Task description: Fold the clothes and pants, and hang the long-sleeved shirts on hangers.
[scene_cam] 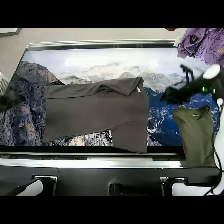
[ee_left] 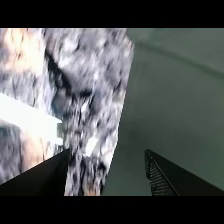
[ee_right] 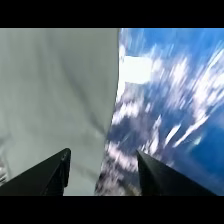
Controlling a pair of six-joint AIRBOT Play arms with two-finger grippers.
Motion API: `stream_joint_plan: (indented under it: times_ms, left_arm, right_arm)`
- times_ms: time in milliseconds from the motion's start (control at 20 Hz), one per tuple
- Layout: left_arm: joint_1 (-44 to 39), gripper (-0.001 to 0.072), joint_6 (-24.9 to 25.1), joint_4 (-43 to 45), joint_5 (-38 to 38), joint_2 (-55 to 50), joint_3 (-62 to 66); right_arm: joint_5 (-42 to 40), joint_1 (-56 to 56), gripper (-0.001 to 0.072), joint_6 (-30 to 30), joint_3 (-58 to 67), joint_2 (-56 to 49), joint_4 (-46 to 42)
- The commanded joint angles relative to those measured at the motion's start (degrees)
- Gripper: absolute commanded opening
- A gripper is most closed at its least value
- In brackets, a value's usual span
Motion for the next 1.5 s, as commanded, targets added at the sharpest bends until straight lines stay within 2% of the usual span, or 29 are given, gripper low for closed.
stream_joint_plan:
  times_ms: [0, 150, 450, 500, 600, 650, 750, 850, 950, 1000, 1100, 1150, 1250, 1450]
  left_arm:
    - [2.89, 0.0534, 0.00, -1.31, 0.46, 9.49, -12.87]
    - [2.89, 0.0533, 0.00, -1.20, -0.39, 9.68, -14.34]
    - [2.82, 0.0533, -0.22, -1.27, -0.68, 9.66, -14.34]
    - [2.82, 0.0534, -1.73, -1.22, -2.32, 9.66, -14.23]
    - [3.43, 0.0575, -6.03, -1.03, -2.89, 9.57, -14.25]
    - [3.89, 0.0642, -7.17, -1.16, -3.02, 9.51, -14.25]
    - [5.22, 0.0644, -6.93, -1.27, -3.80, 9.49, -14.25]
    - [7.52, 0.0648, -4.57, -2.14, -4.83, 9.49, -14.43]
    - [11.93, 0.0649, 0.13, -7.54, -5.84, 9.60, -15.65]
    - [14.97, 0.0649, 3.54, -12.55, -6.10, 9.68, -17.14]
    - [21.68, 0.0649, 10.67, -23.50, -5.84, 9.66, -22.12]
    - [24.35, 0.0649, 12.72, -27.08, -5.20, 9.46, -25.14]
    - [26.99, 0.0649, 15.74, -28.87, -5.18, 8.24, -29.90]
    - [25.35, 0.0649, 18.21, -29.11, -3.13, 4.70, -34.95]
  right_arm:
    - [-6.54, -3.41, 0.0487, -8.13, -16.24, 2.69, 8.96]
    - [-12.61, -3.30, 0.0487, -13.86, -23.30, 2.12, 16.02]
    - [-12.48, -3.30, 0.0487, -19.52, -25.86, -4.20, 24.94]
    - [-12.52, -3.30, 0.0487, -20.11, -25.86, -4.87, 26.23]
    - [-11.98, -3.30, 0.0486, -20.15, -25.86, -6.23, 27.52]
    - [-11.26, -3.28, 0.0486, -20.17, -25.86, -6.93, 28.20]
    - [-11.15, -1.81, 0.0483, -20.15, -25.86, -8.00, 28.35]
    - [-13.55, 1.22, 0.0476, -20.15, -25.86, -8.13, 27.67]
    - [-16.87, 3.28, 0.0142, -20.24, -25.83, -8.00, 27.69]
    - [-17.77, 3.41, 0.0032, -20.22, -25.83, -7.76, 27.71]
    - [-17.62, 3.23, 0.0031, -19.87, -25.83, -6.29, 27.23]
    - [-17.49, 3.23, 0.0031, -19.63, -25.83, -5.14, 26.56]
    - [-16.81, 3.23, 0.0031, -19.65, -25.83, -2.34, 25.79]
    - [-16.76, 3.23, 0.0031, -19.65, -25.83, 2.43, 25.49]
